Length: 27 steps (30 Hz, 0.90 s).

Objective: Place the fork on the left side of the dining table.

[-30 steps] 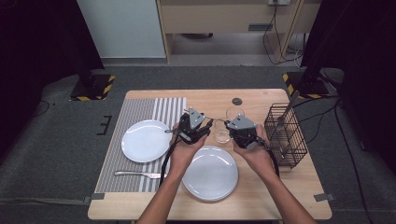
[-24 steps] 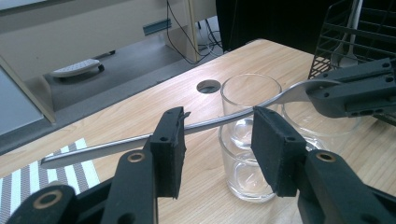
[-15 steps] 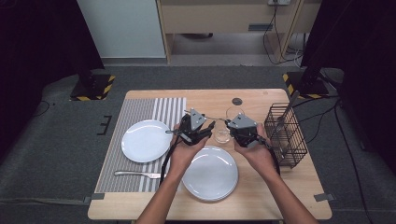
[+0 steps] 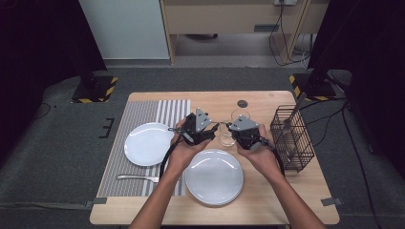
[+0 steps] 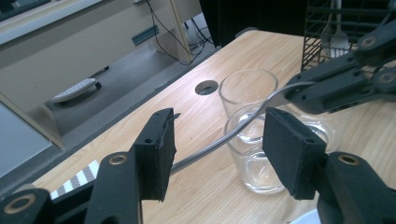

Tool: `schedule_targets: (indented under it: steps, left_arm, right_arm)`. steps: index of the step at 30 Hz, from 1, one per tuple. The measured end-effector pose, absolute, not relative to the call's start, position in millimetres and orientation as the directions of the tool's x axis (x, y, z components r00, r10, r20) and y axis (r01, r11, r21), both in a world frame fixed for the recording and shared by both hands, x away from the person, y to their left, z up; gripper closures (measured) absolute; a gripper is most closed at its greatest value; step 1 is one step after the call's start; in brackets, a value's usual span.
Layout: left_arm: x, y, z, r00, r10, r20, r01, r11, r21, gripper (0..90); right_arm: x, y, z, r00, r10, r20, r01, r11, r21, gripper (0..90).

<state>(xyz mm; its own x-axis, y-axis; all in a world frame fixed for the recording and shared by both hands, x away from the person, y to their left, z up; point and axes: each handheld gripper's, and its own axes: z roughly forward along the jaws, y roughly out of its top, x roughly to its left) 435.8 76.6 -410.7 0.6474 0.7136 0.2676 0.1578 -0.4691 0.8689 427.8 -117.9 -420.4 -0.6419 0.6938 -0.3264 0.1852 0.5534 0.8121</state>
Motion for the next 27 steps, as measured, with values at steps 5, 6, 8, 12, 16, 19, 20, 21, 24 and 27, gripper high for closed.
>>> schedule_targets:
  steps: [5, 6, 8, 12, 16, 19, 20, 21, 24, 27]
  left_arm:
    - [438, 76, -412, 0.661, 0.687, 0.303, 0.147, -0.514, 0.845, 42.4]
    - [439, 76, -413, 0.664, 0.68, 0.312, 0.143, -0.525, 0.839, 42.3]
    - [440, 74, -414, 0.667, 0.666, 0.334, 0.138, -0.55, 0.823, 42.2]
    - [441, 70, -416, 0.668, 0.649, 0.364, 0.128, -0.582, 0.803, 43.0]
    - [440, 68, -417, 0.663, 0.64, 0.388, 0.119, -0.601, 0.79, 46.3]
    - [441, 68, -418, 0.662, 0.643, 0.386, 0.115, -0.596, 0.795, 49.5]
    - [442, 68, -418, 0.662, 0.643, 0.385, 0.115, -0.595, 0.795, 51.1]
    - [442, 68, -418, 0.66, 0.643, 0.388, 0.115, -0.597, 0.794, 51.4]
    - [442, 70, -418, 0.66, 0.642, 0.391, 0.115, -0.601, 0.791, 54.0]
    - [443, 70, -419, 0.655, 0.648, 0.389, 0.125, -0.6, 0.79, 58.6]
  right_arm:
    - [427, -116, -417, -0.648, 0.682, -0.339, 0.173, 0.565, 0.807, 87.8]
    - [427, -116, -416, -0.649, 0.681, -0.338, 0.173, 0.565, 0.807, 87.8]
    - [427, -116, -415, -0.653, 0.675, -0.344, 0.167, 0.572, 0.803, 87.7]
    - [427, -116, -413, -0.654, 0.67, -0.351, 0.162, 0.577, 0.8, 87.7]
    - [428, -115, -413, -0.655, 0.664, -0.361, 0.157, 0.587, 0.794, 87.7]
    - [427, -112, -412, -0.661, 0.656, -0.365, 0.149, 0.591, 0.793, 87.7]
    - [426, -112, -411, -0.661, 0.653, -0.37, 0.145, 0.595, 0.791, 87.7]
    - [426, -111, -410, -0.661, 0.652, -0.372, 0.142, 0.596, 0.791, 87.7]
    - [426, -110, -410, -0.663, 0.645, -0.38, 0.137, 0.604, 0.785, 87.7]
    - [426, -109, -410, -0.665, 0.641, -0.383, 0.136, 0.608, 0.782, 87.6]
